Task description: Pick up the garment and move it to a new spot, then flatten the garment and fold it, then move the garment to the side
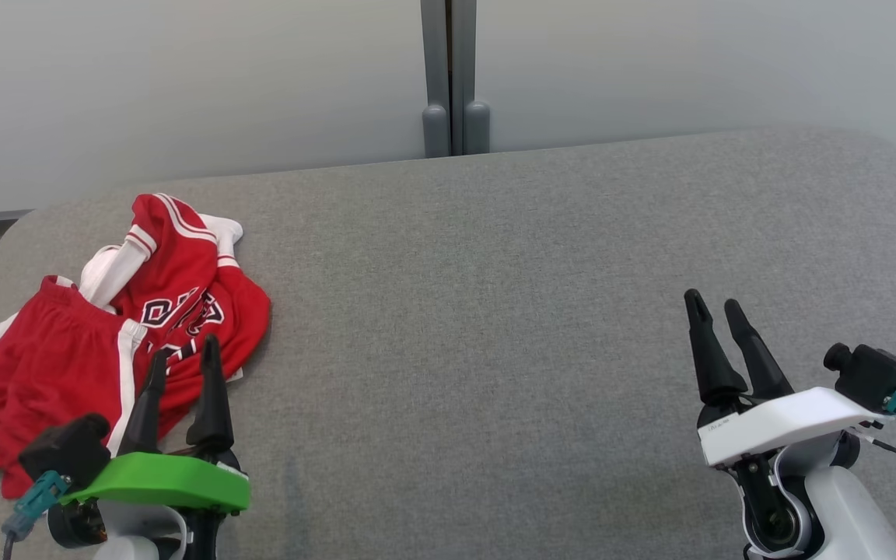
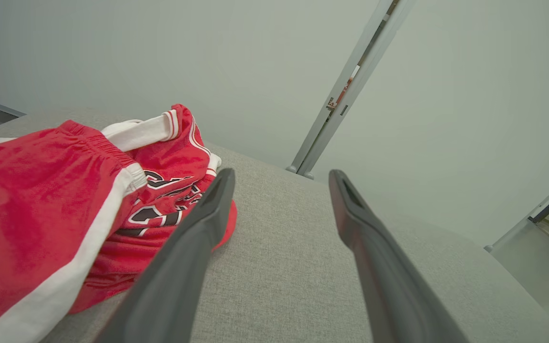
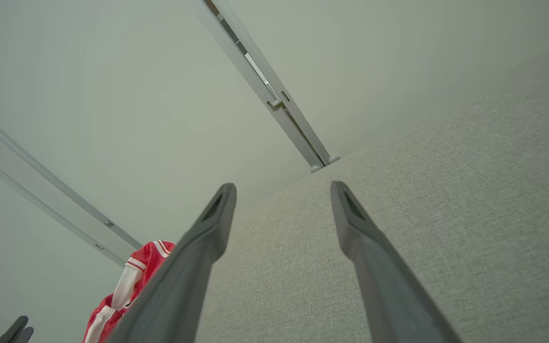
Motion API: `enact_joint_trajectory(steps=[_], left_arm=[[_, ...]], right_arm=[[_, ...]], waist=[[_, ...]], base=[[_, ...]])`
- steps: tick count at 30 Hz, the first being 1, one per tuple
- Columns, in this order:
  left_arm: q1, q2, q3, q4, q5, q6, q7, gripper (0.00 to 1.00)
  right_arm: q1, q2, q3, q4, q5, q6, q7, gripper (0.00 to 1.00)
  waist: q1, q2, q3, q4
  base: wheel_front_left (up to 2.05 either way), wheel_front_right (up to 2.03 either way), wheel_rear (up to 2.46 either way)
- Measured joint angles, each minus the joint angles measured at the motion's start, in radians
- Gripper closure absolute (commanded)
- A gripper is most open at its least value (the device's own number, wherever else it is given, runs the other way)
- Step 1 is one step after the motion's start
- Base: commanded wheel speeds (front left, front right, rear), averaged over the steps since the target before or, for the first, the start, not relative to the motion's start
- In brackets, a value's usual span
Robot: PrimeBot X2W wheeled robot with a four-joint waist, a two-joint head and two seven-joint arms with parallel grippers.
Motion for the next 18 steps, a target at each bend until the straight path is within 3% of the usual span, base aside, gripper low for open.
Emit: enact_joint_trajectory(steps=[18], left_arm=[[-0.002, 0.002, -0.007, 0.03, 0.197, 0.002, -0.044, 0.0]], right_arm=[[-0.013, -0.015, 0.04, 0.04, -0.171, 0.0, -0.044, 0.0]], waist=[[0.0, 0.0, -0.007, 0.003]], base=[[0.0, 0.0, 0.0]])
